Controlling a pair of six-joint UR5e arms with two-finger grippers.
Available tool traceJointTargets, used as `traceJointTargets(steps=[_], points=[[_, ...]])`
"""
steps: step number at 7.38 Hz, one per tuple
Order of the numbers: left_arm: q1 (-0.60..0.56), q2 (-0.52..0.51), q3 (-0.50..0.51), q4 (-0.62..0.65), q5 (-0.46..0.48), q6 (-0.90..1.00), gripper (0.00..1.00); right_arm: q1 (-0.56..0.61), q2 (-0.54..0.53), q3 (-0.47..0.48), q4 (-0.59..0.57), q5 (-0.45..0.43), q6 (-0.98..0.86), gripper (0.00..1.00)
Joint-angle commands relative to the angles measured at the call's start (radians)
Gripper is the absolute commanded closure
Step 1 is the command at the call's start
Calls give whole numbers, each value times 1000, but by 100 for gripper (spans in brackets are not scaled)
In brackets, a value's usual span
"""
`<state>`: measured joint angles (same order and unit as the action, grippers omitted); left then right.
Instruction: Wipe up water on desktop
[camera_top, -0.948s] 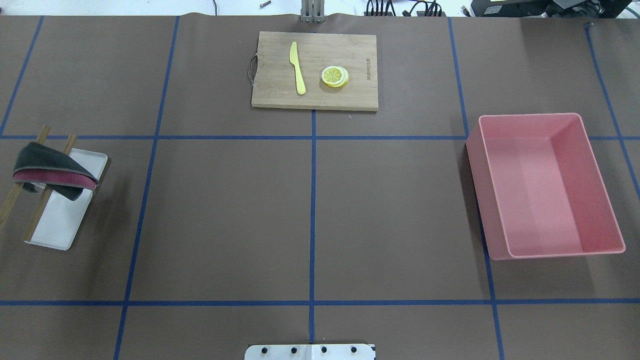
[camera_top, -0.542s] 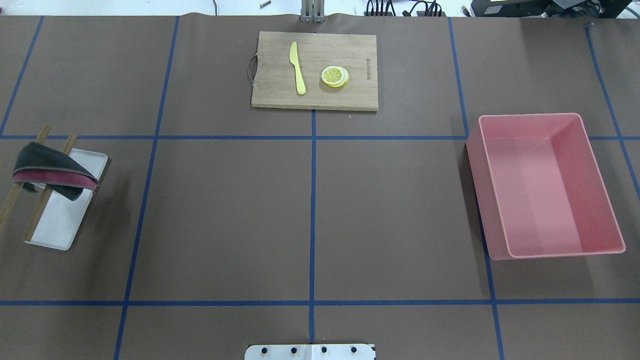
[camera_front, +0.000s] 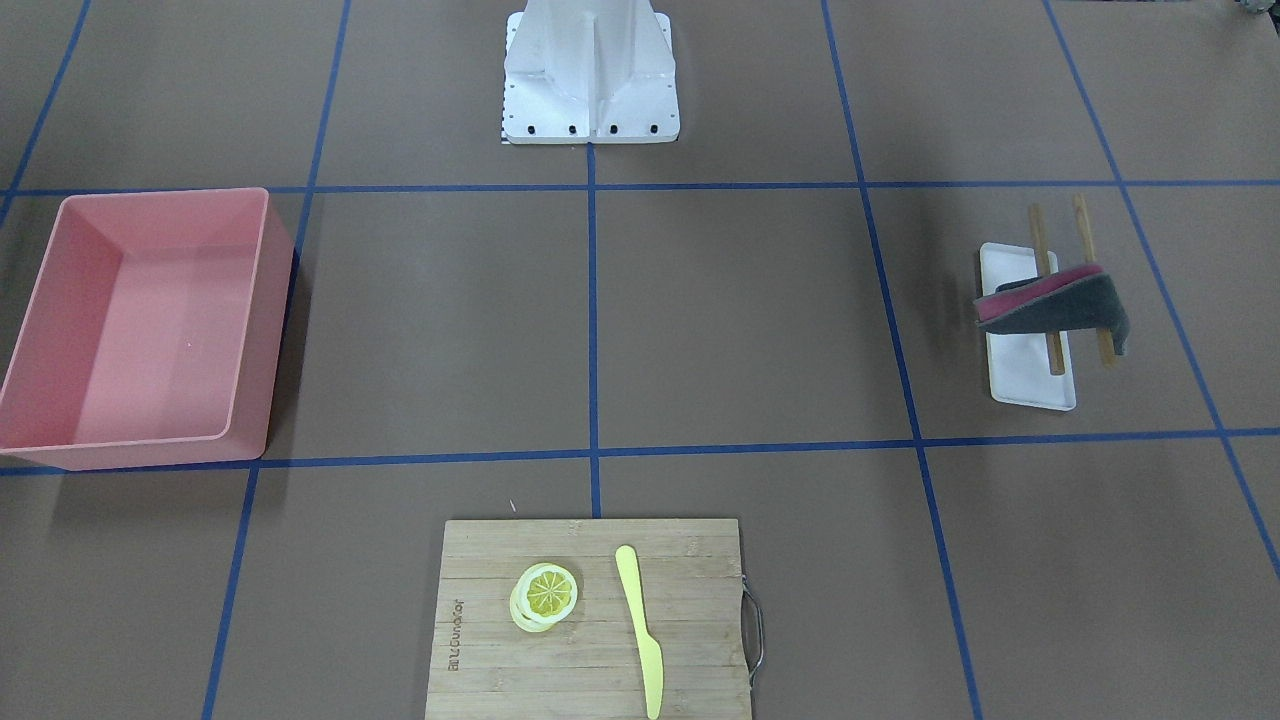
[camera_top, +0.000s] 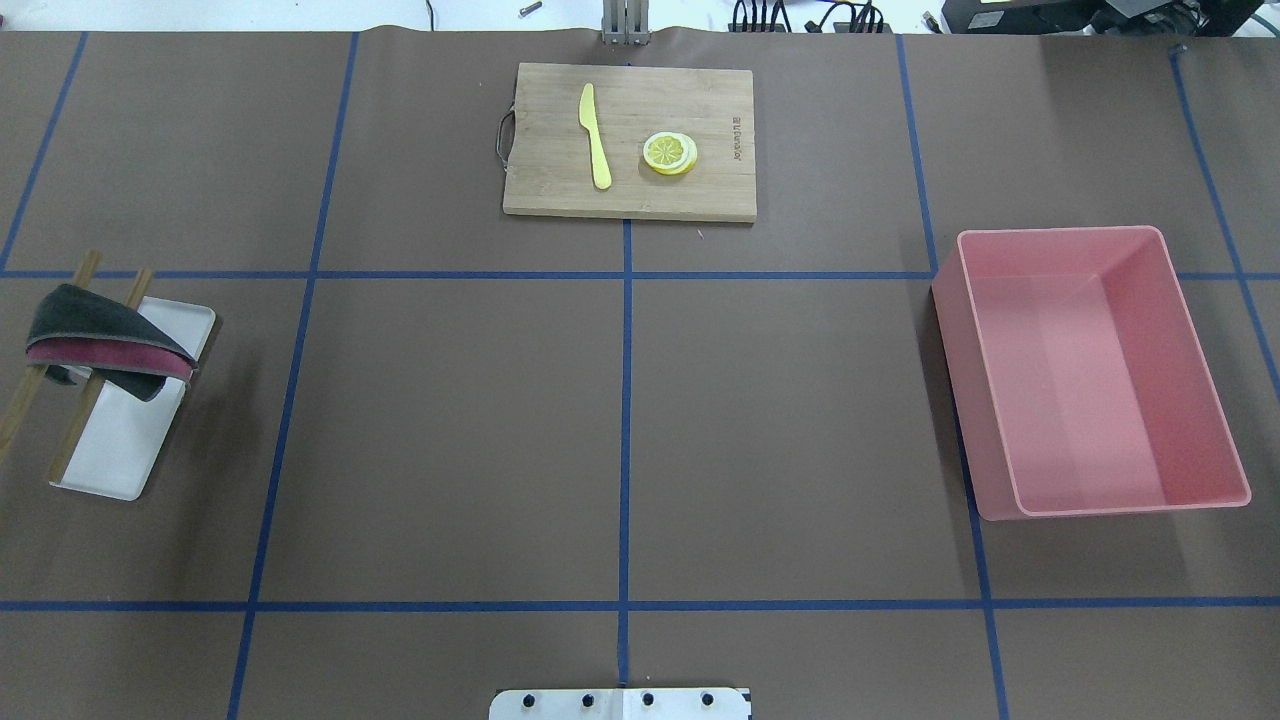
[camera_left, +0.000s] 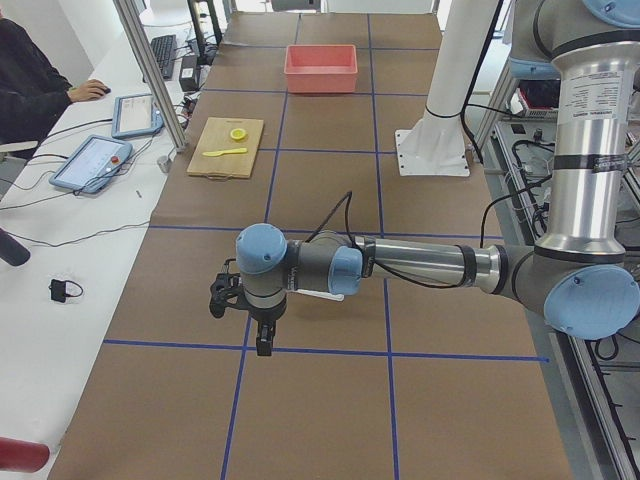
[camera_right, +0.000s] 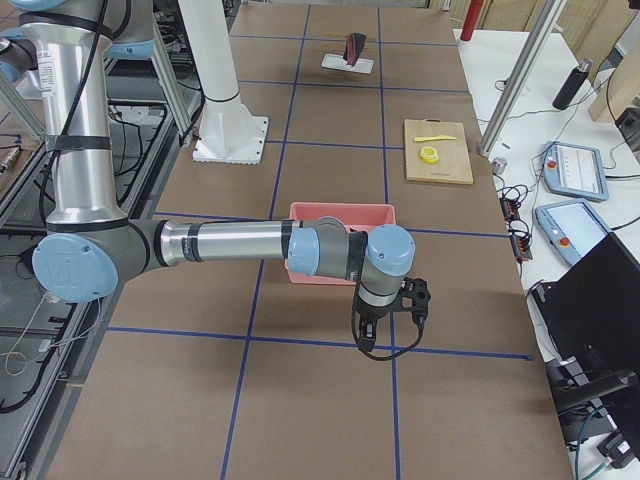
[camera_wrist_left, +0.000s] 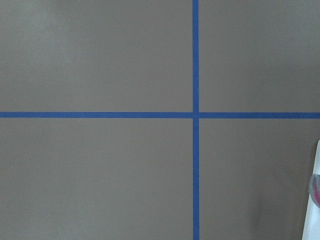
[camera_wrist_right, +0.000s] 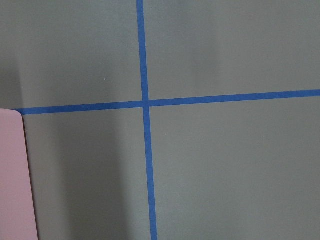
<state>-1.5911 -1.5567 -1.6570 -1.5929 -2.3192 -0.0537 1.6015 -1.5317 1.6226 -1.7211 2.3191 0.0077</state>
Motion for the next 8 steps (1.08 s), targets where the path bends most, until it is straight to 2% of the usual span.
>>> traceJointTargets(steps=[1, 6, 8], points=[[0, 0, 2, 2, 3, 0, 2, 0, 1, 0, 0, -1, 0, 0], [0, 9, -20, -1, -5, -6, 2, -2, 8, 0, 0, -7, 2, 0], [2, -49, -32, -2, -14, -11, 2, -1, 8, 0, 0, -3, 0, 0]])
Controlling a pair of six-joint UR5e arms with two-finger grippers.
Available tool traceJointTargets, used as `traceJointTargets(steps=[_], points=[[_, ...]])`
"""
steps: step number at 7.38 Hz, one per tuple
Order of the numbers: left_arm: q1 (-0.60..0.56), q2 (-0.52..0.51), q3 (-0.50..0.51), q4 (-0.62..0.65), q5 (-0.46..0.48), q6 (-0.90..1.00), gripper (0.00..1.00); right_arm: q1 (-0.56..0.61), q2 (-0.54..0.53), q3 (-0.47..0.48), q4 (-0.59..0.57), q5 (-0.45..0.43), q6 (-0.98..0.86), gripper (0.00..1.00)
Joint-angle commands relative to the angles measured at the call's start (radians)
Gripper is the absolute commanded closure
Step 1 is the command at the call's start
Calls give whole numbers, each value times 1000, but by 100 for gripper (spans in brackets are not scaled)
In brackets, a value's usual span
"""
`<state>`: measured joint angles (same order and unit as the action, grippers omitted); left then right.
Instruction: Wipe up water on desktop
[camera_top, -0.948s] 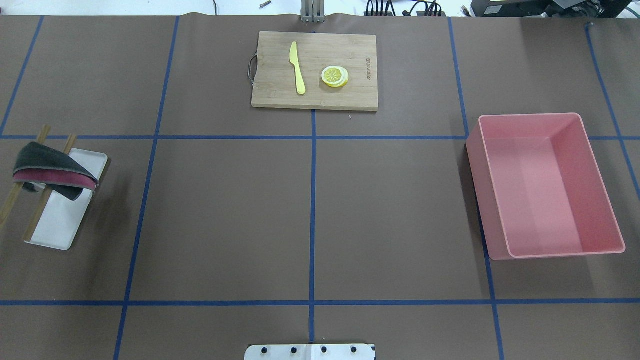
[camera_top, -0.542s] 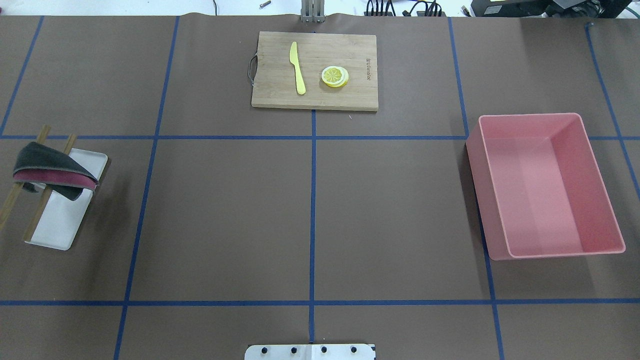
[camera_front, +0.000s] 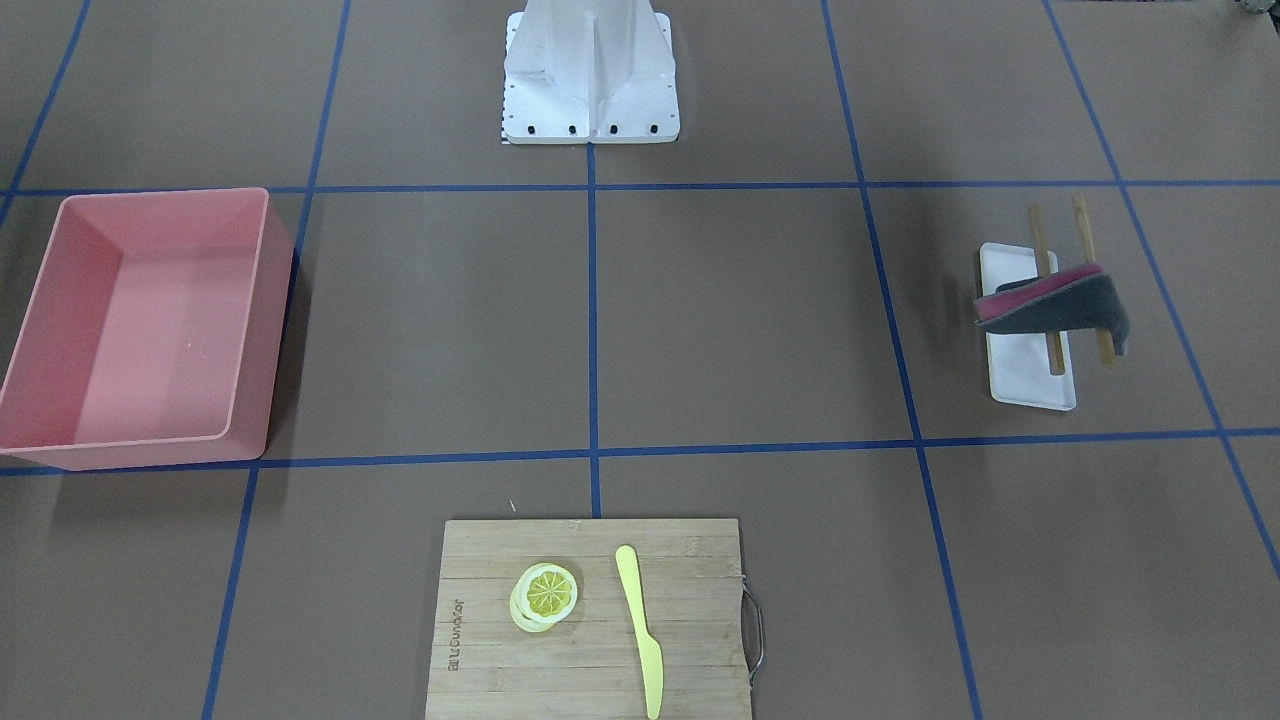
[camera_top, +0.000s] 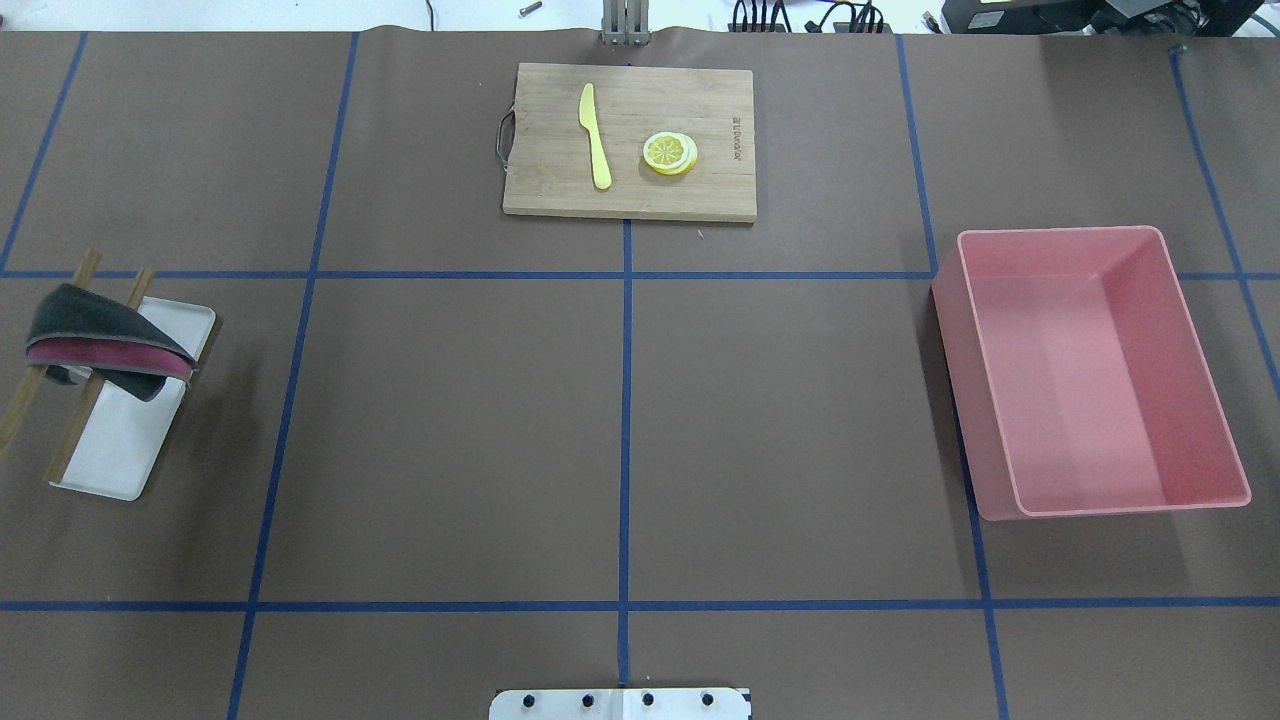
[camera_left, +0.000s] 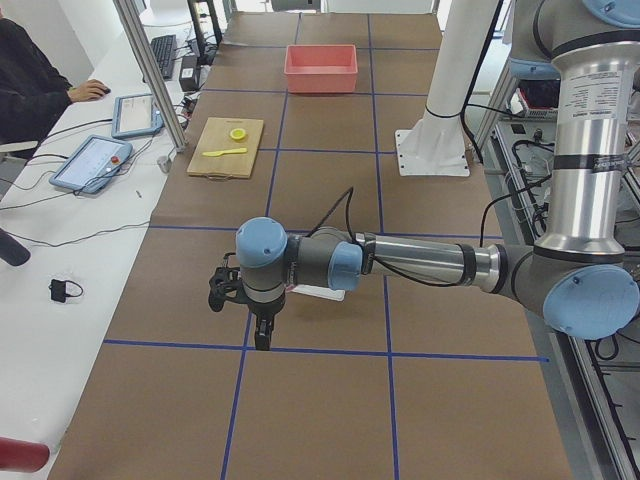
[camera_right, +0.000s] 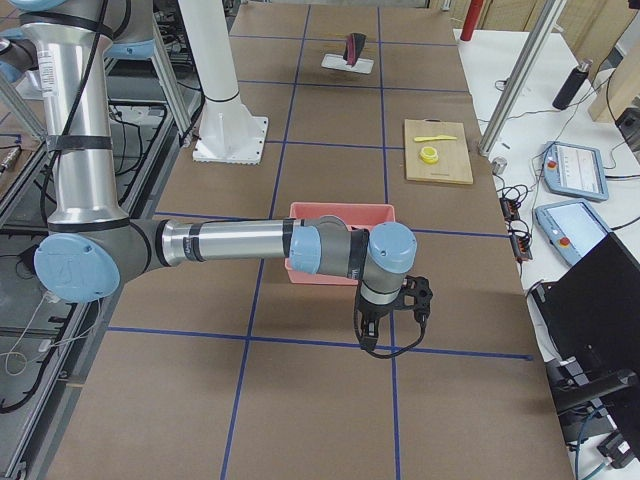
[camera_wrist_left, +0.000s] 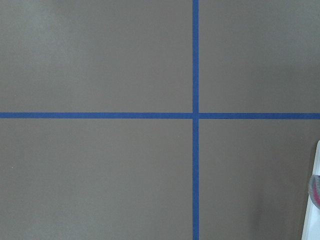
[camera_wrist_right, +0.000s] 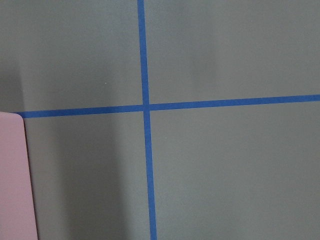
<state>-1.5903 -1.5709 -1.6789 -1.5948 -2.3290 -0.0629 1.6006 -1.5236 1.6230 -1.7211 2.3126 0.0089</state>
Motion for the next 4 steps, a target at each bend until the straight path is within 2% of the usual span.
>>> traceJointTargets(steps=[1, 2, 3, 4], points=[[10, -53, -13, -1, -45, -2, 2, -1, 0, 6, 0, 13, -3, 0], [65, -73, -18, 1, -91, -44, 2, -1, -9, 20, 6, 5, -9, 0], [113, -78, -57, -16, -93, -209, 2, -1, -3, 23, 6, -4, -7, 0], [139, -78, -62, -105, -95, -330, 2, -1, -4, 23, 6, -6, -6, 0]])
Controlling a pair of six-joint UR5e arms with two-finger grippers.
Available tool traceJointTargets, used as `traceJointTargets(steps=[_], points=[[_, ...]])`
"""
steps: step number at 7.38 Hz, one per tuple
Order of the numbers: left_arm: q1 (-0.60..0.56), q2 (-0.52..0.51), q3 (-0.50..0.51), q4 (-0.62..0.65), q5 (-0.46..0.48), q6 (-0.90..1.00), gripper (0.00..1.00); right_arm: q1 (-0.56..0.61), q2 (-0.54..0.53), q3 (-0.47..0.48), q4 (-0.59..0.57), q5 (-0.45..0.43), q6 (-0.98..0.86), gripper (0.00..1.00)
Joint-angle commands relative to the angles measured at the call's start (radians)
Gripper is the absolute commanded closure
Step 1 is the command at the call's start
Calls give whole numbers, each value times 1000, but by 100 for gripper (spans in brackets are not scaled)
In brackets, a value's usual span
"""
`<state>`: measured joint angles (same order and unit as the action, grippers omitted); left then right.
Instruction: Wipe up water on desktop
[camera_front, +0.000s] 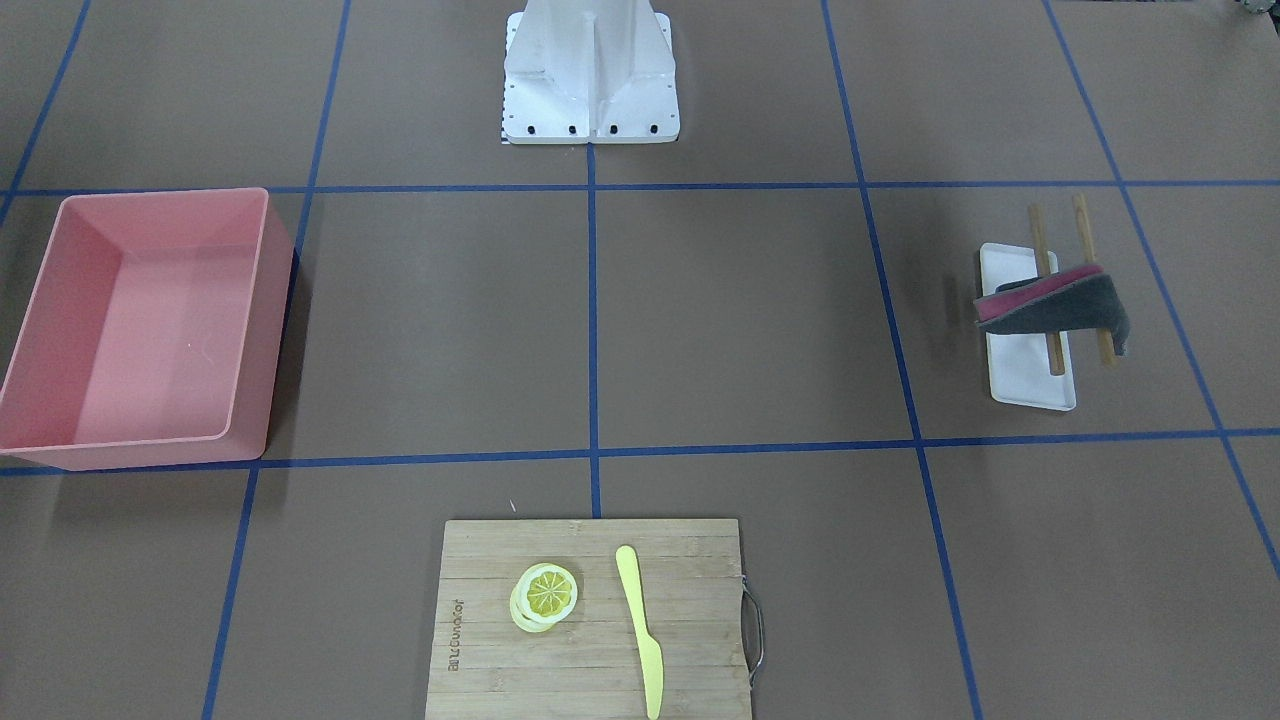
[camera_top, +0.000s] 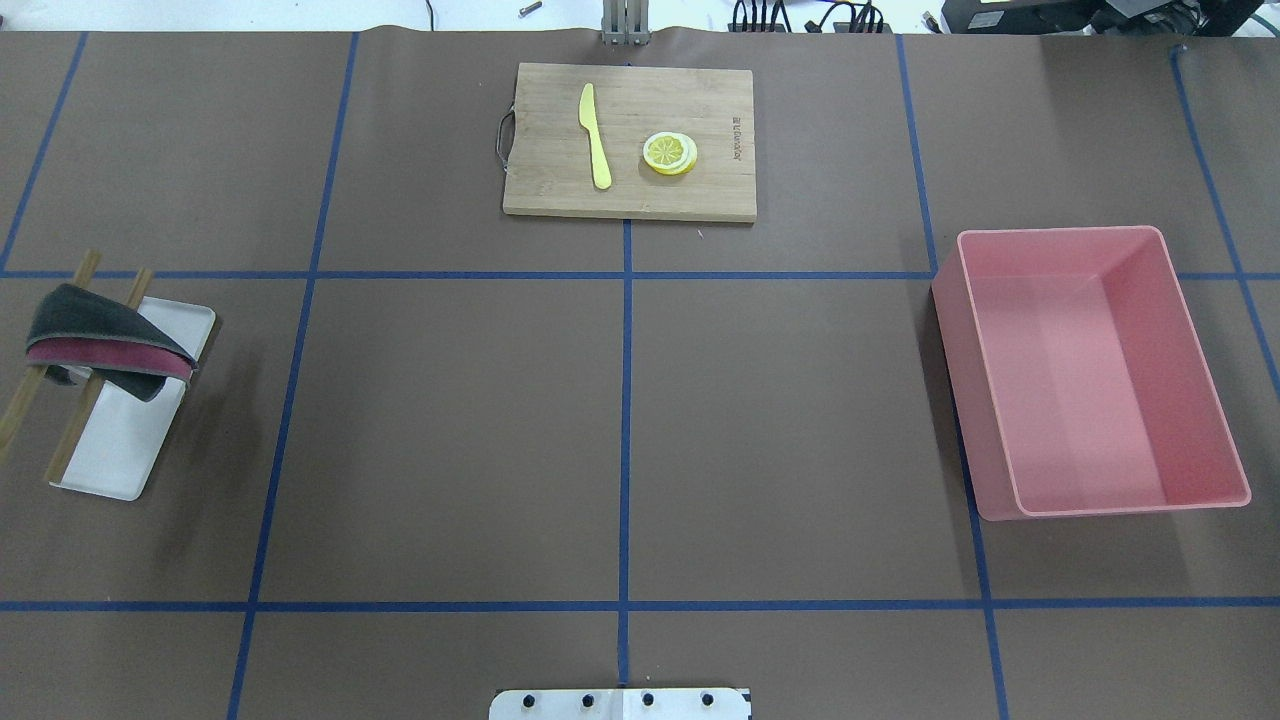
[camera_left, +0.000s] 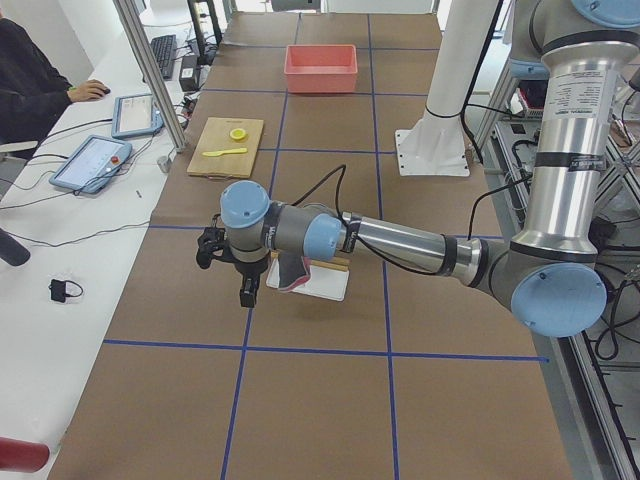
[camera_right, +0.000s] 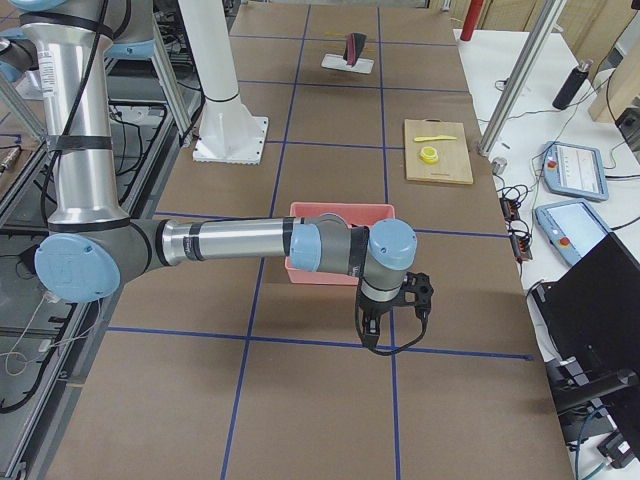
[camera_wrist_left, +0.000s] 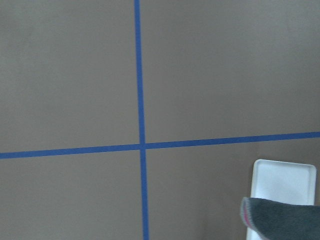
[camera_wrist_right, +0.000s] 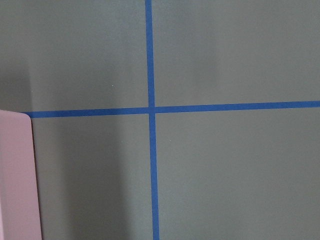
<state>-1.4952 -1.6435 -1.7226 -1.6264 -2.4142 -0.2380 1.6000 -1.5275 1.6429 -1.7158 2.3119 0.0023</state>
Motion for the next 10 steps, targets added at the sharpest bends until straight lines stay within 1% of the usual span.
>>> traceJointTargets(steps=[1, 2, 3, 4, 5, 8, 10], points=[[85, 1, -11, -163, -12, -253, 2, -2, 0, 1, 1, -5, 1, 0], [152, 4, -12, -212, -14, -341, 2, -3, 1, 5, 1, -3, 1, 0], [214, 5, -11, -242, -13, -368, 2, -3, 1, 3, -1, -5, 4, 0], [243, 4, -12, -243, -13, -369, 2, -3, 3, 8, 2, -35, 1, 0], [272, 4, -11, -243, -11, -366, 2, -5, 10, 3, 2, -42, 5, 0], [296, 10, -9, -242, -11, -368, 2, -5, 4, 0, 1, -29, 8, 0], [320, 30, -11, -243, -11, -366, 4, -5, 9, 0, 2, -32, 7, 0]])
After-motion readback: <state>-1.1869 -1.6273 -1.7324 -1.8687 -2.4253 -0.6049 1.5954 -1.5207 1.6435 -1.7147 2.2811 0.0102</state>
